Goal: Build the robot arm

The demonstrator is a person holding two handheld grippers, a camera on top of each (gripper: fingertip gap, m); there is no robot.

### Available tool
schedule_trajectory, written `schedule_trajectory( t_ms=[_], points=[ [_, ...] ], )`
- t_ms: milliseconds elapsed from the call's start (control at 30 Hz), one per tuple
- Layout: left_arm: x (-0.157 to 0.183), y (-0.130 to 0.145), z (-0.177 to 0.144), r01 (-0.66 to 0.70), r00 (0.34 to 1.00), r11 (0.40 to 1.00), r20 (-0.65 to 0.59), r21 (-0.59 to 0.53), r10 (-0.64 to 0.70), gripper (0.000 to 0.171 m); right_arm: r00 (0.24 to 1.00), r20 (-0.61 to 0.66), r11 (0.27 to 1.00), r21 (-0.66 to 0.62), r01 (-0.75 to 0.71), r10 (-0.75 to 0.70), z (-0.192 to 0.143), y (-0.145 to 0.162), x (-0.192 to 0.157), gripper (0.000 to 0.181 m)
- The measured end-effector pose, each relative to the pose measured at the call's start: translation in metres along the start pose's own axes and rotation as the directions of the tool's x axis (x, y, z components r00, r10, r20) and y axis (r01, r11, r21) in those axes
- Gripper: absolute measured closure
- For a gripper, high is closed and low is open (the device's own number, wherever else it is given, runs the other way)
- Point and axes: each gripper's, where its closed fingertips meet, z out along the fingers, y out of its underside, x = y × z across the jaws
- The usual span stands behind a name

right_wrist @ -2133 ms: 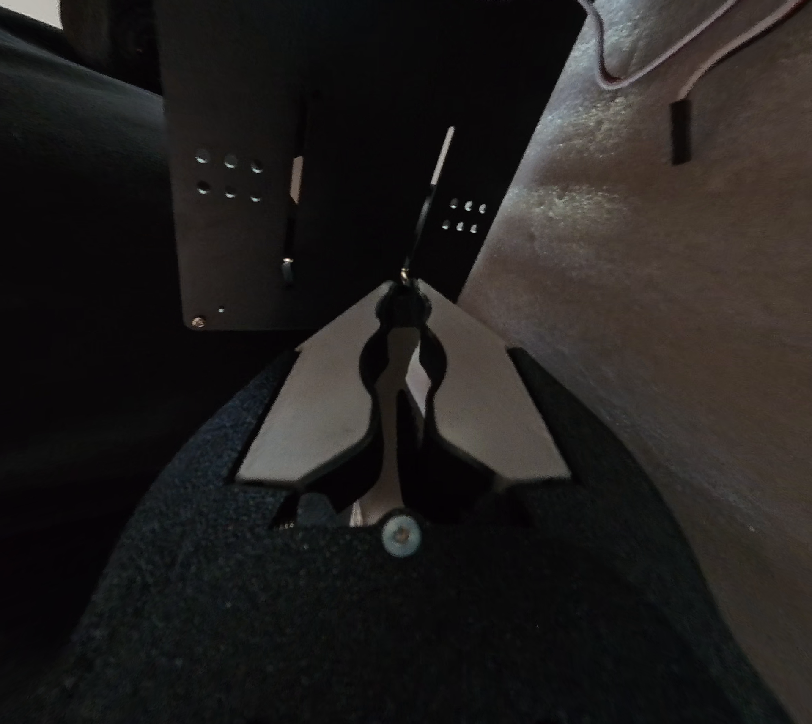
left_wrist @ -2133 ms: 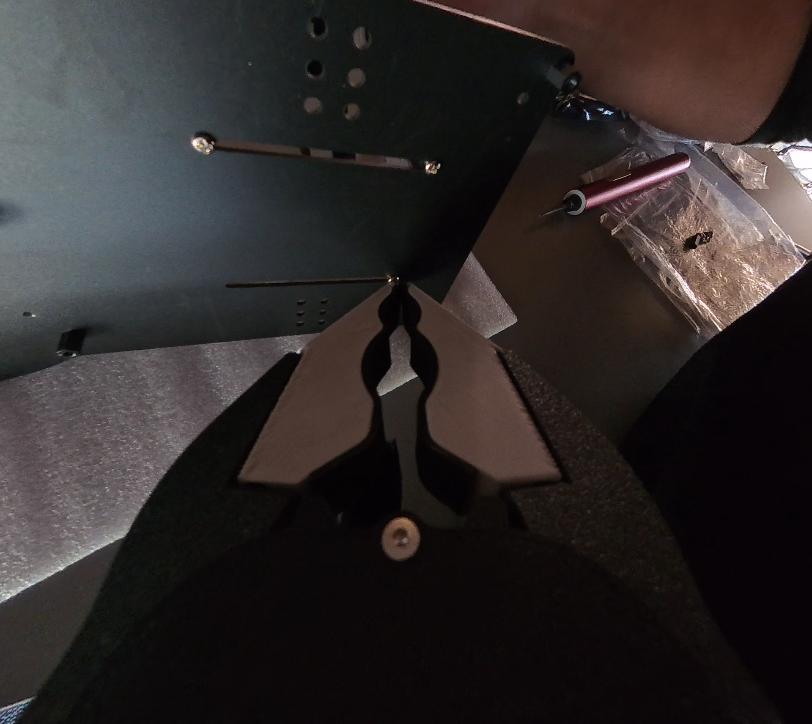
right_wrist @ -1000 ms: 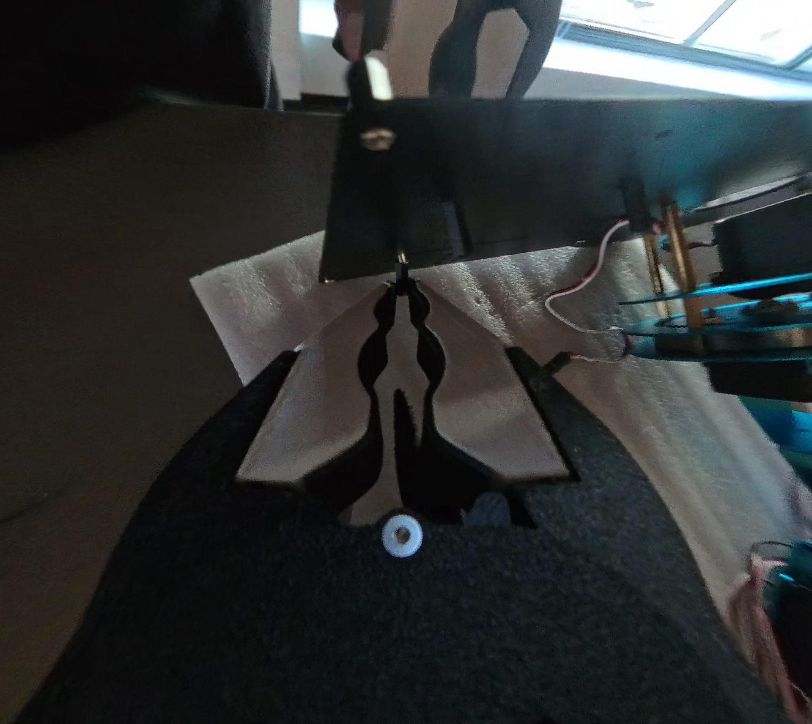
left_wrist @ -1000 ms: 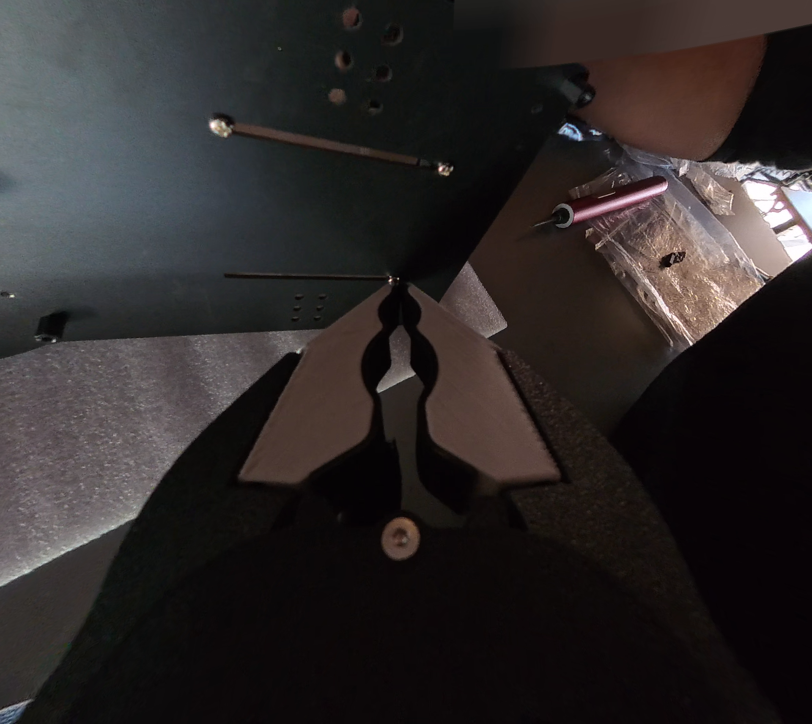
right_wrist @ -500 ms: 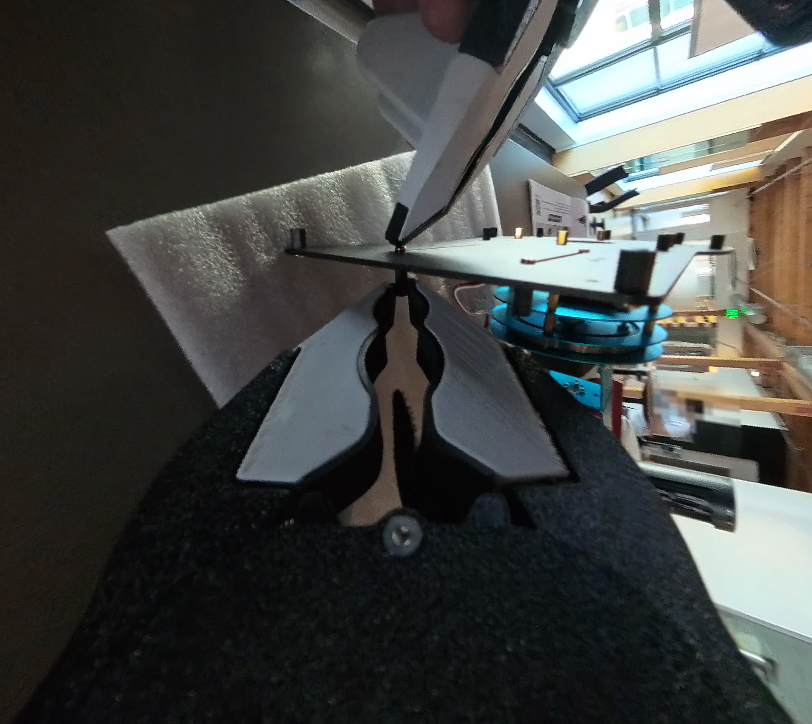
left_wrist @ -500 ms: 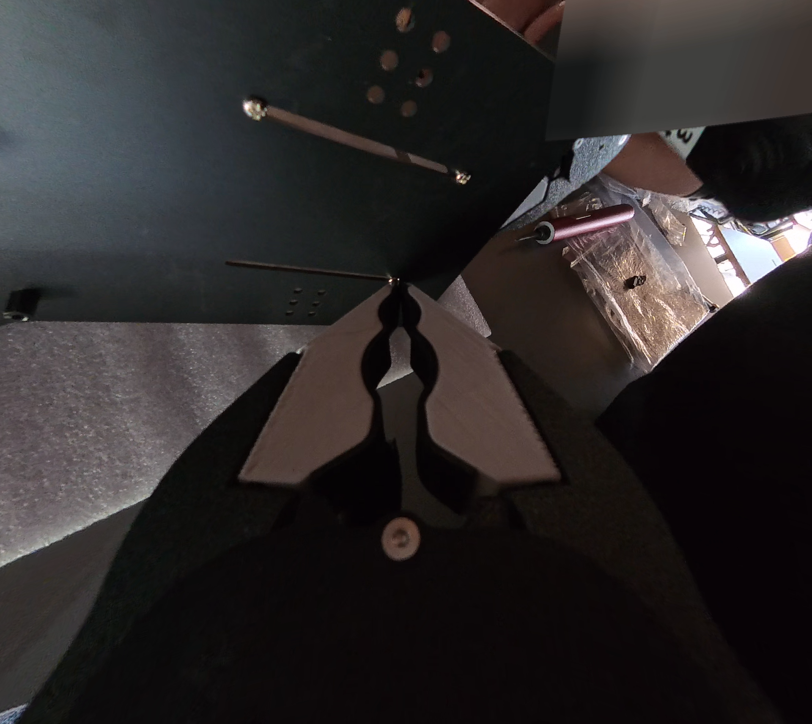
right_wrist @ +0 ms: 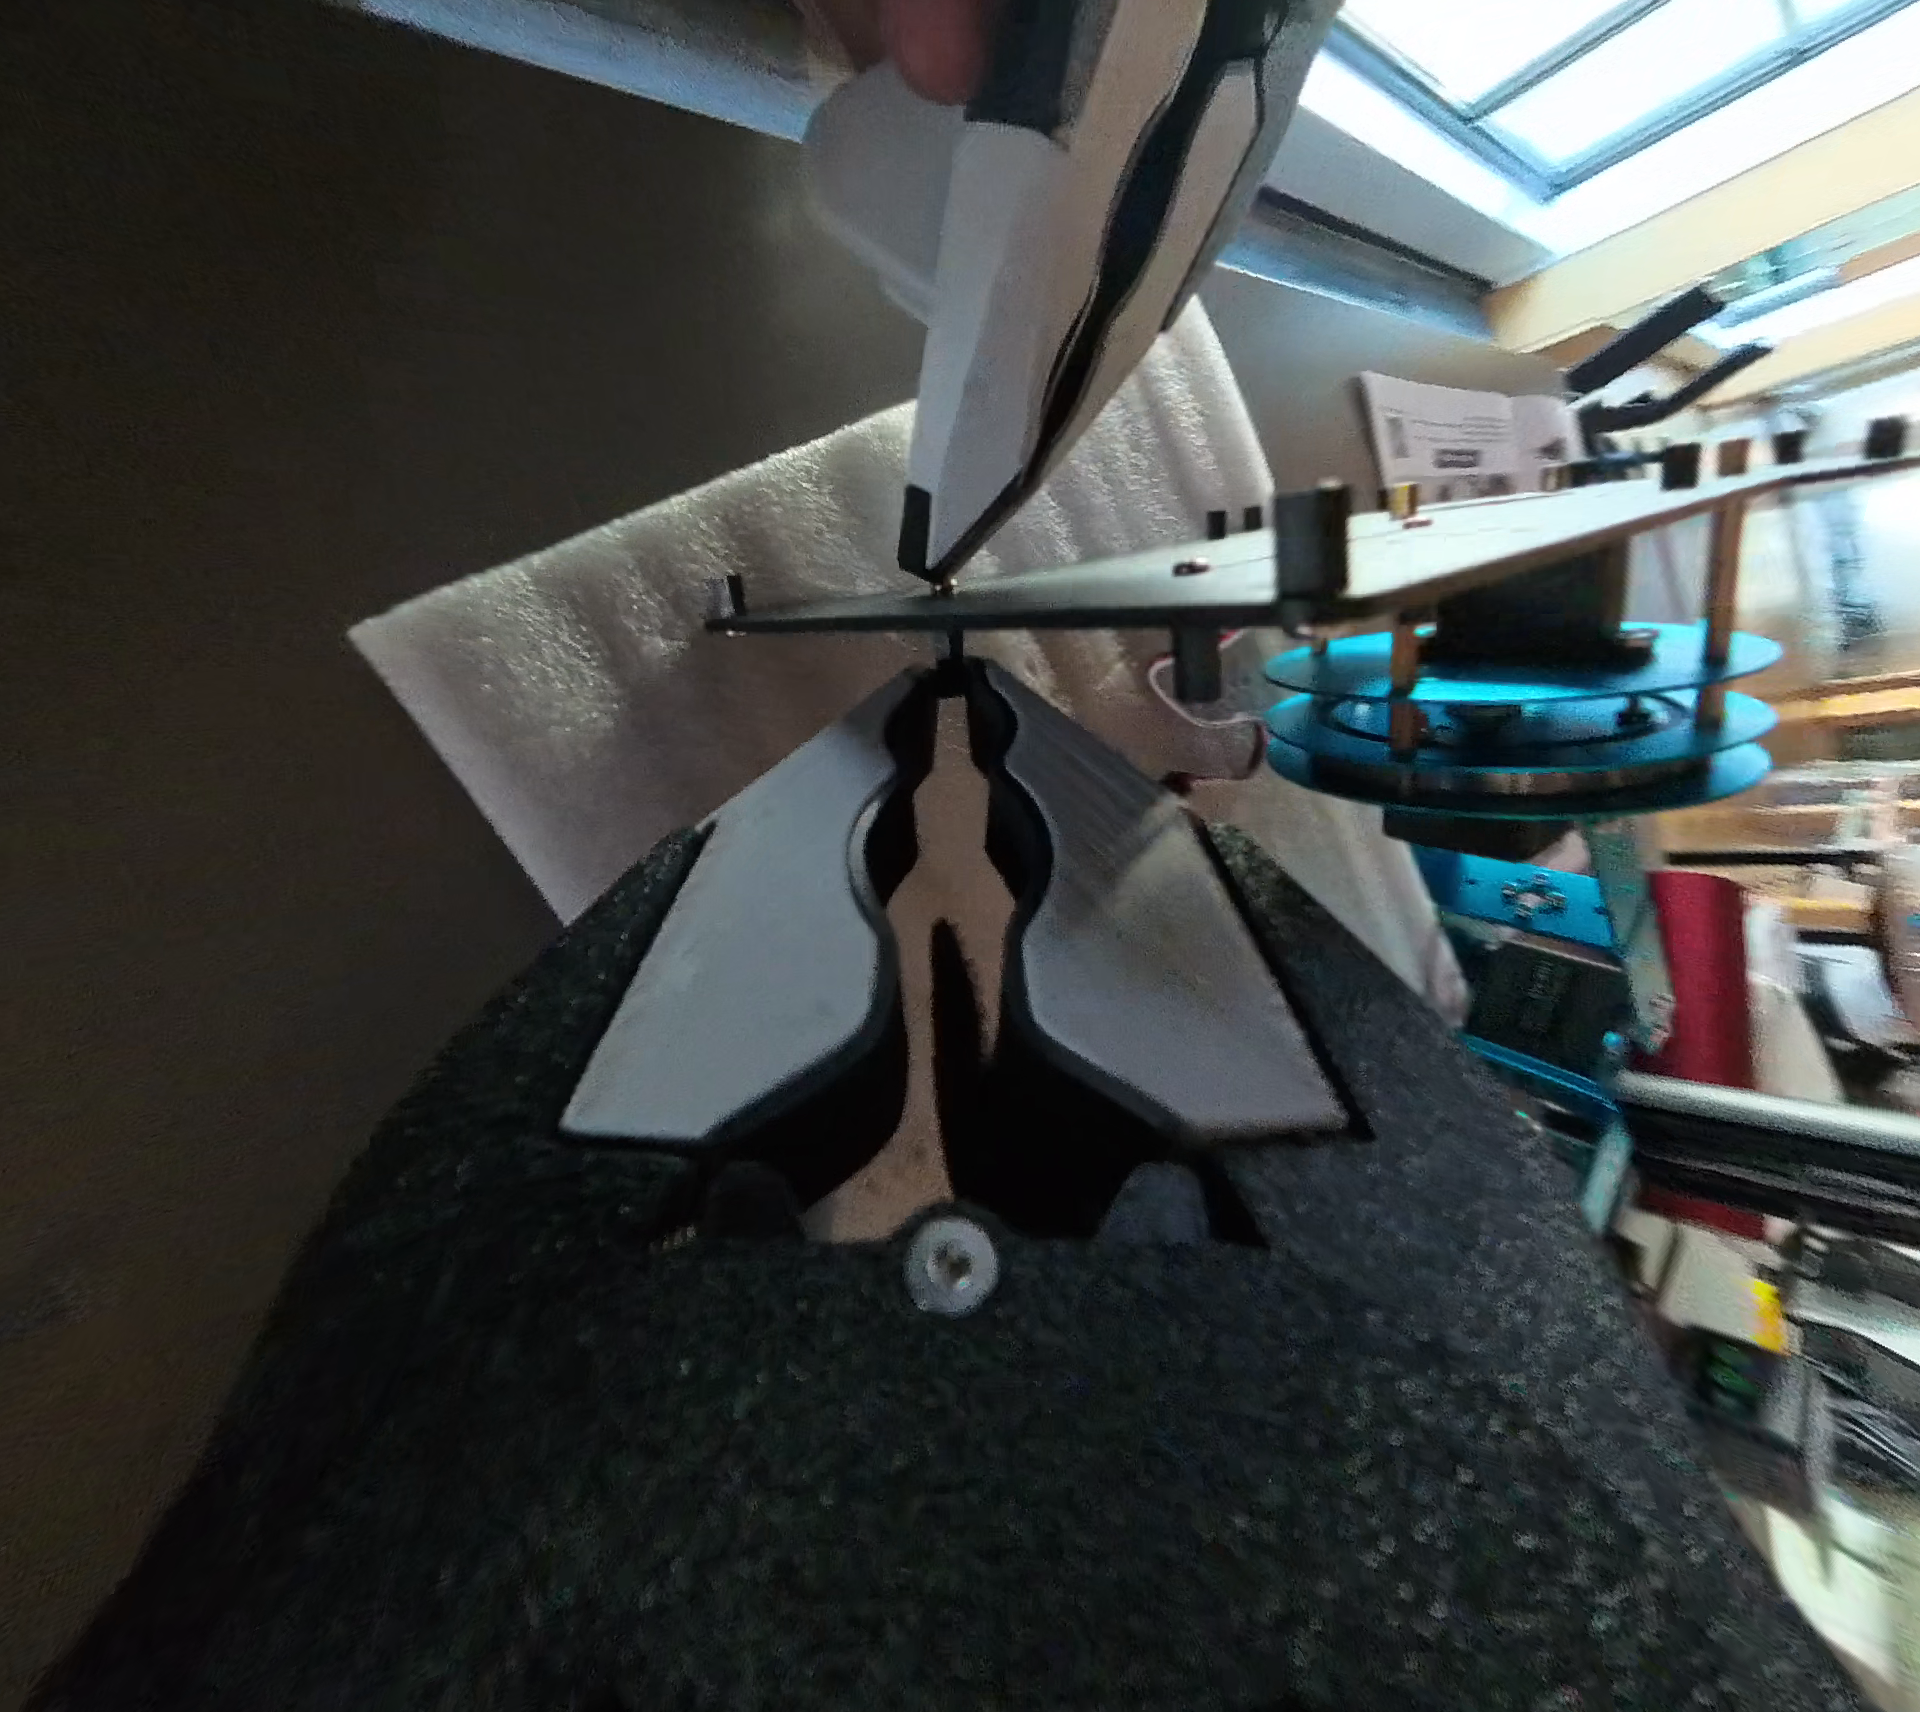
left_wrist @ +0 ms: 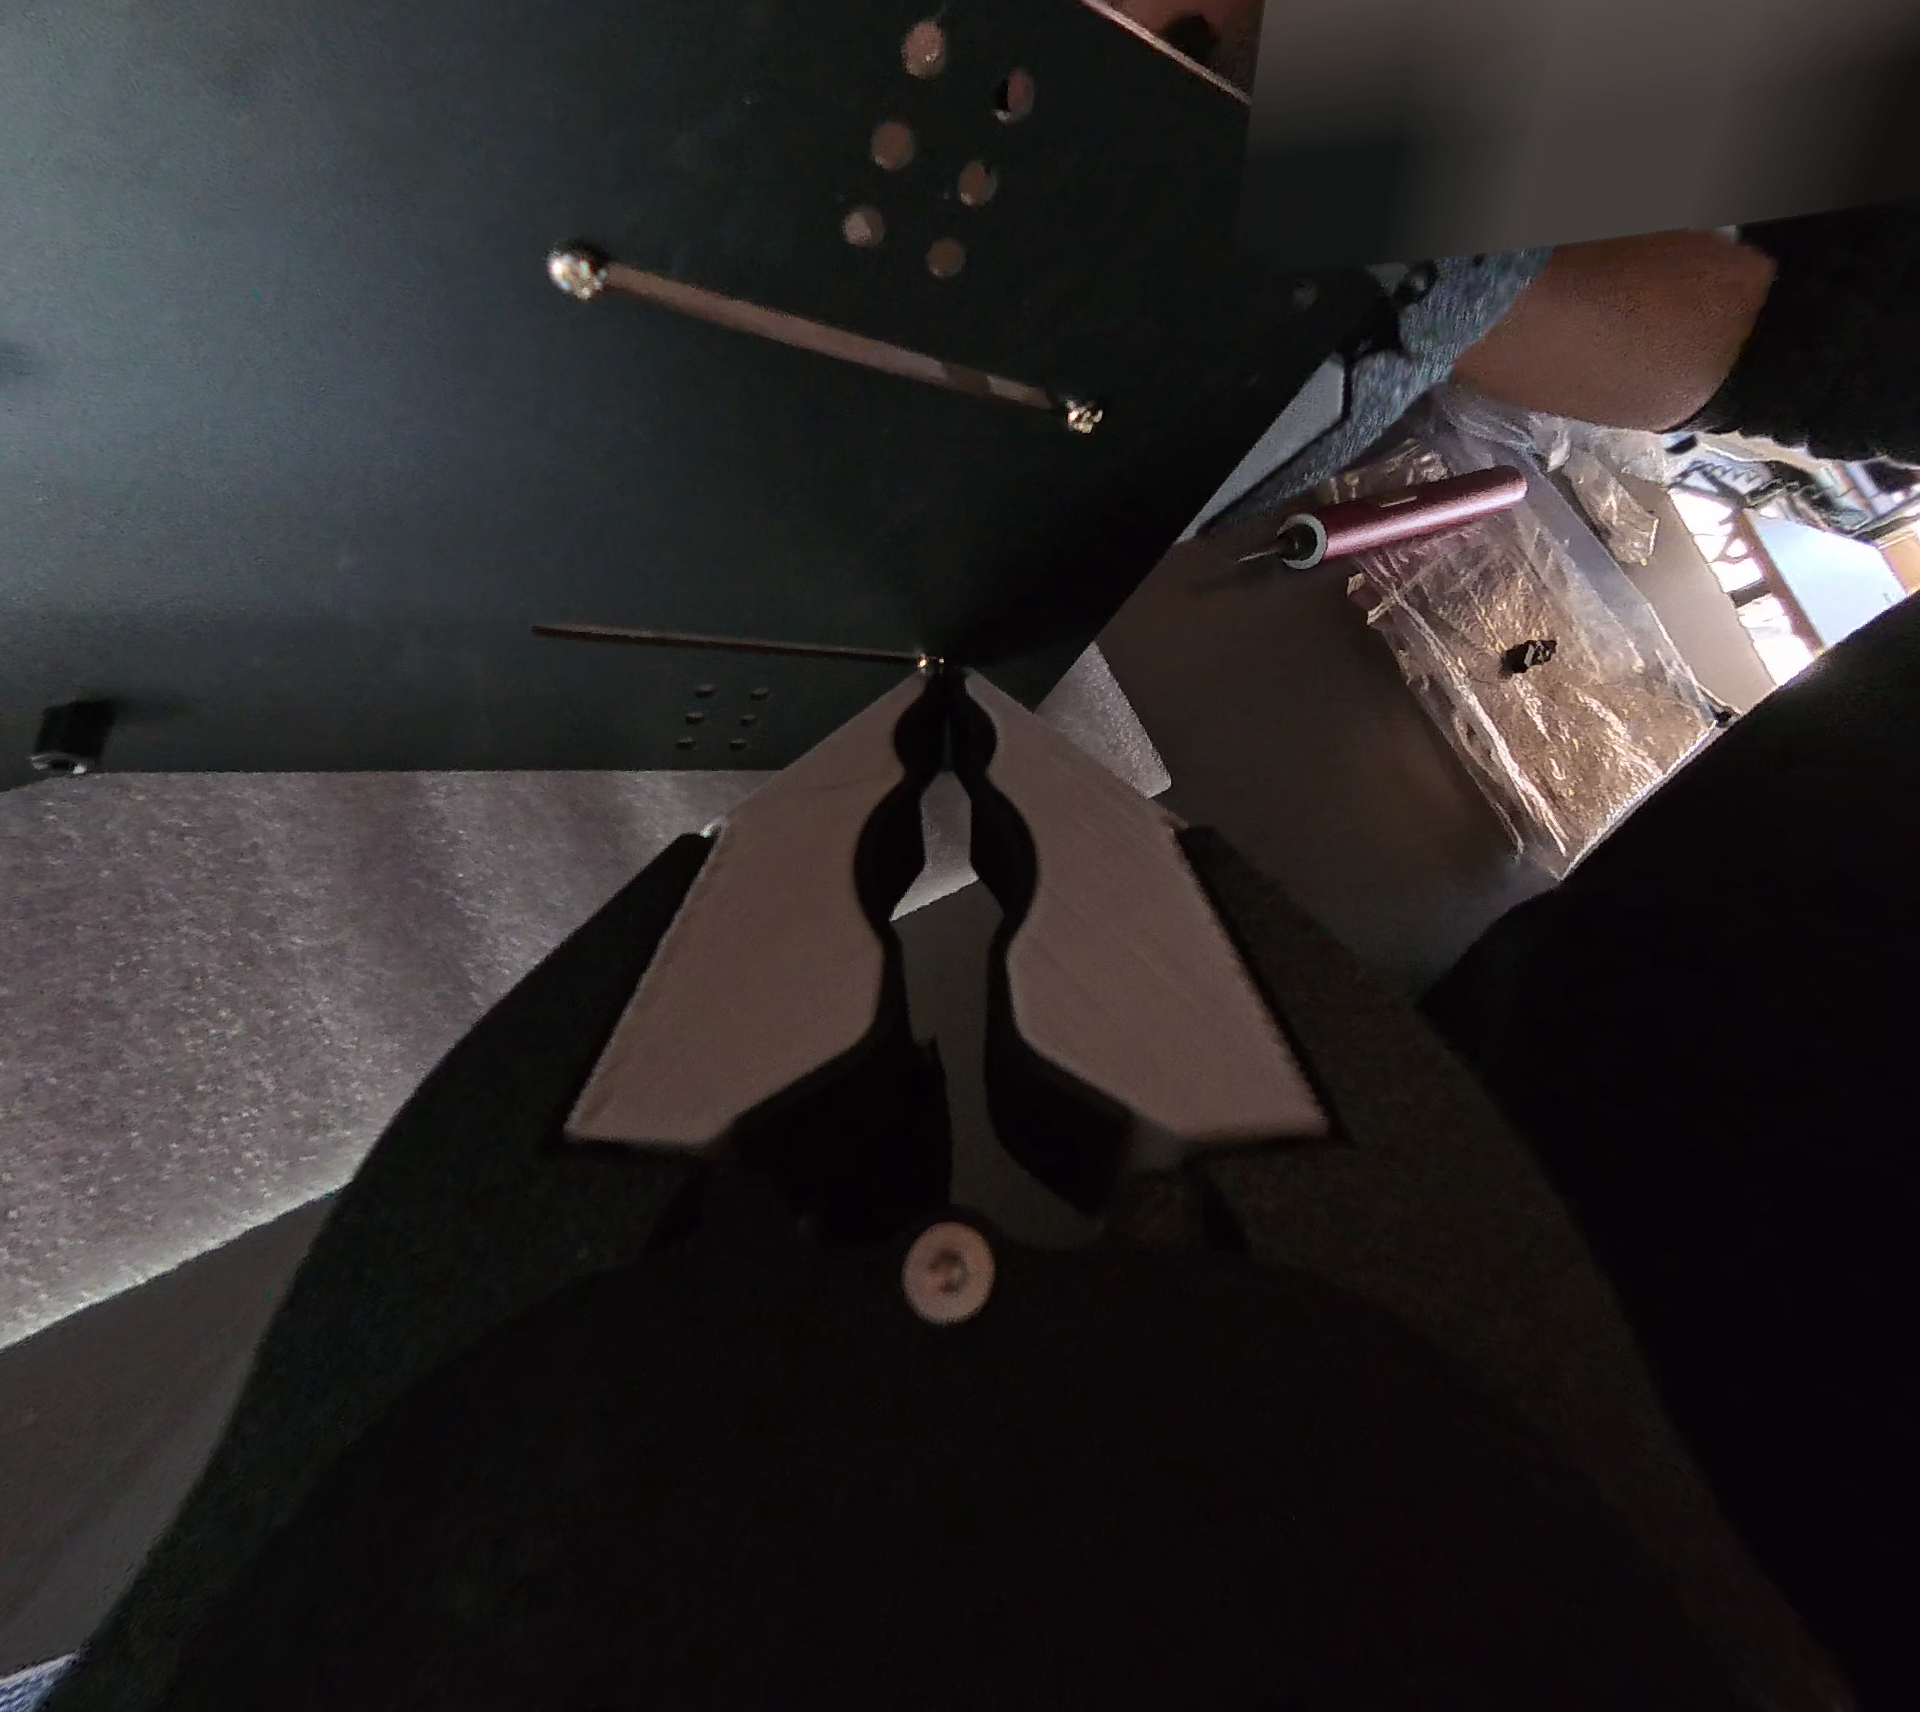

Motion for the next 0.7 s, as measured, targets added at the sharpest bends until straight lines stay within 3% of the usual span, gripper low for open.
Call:
schedule_trajectory(
  t_ms=[233,400,567,700],
  points=[
    [0.0005,-0.0009,0.0015,-0.013,1.000,1.000,0.006,-0.005,0.013,0.171,0.980,0.182,0.996,0.027,-0.083,0.077,-0.0001,0.0010,-0.0016,0.176],
    [0.0007,-0.0010,0.0019,-0.032,0.999,0.999,0.013,-0.015,0.032,0.171,0.909,0.365,0.970,0.051,-0.236,0.202,-0.0013,-0.0004,-0.0027,0.176],
    [0.0007,-0.0010,0.0023,-0.043,0.999,0.999,0.019,-0.020,0.043,0.171,0.782,0.543,0.924,0.026,-0.381,0.307,-0.0024,-0.0017,-0.0041,0.176],
    [0.0010,-0.0015,0.0027,-0.046,0.999,0.999,0.018,-0.021,0.046,0.171,0.597,0.692,0.862,-0.071,-0.502,0.405,-0.0030,-0.0023,-0.0046,0.176]
  ],
)
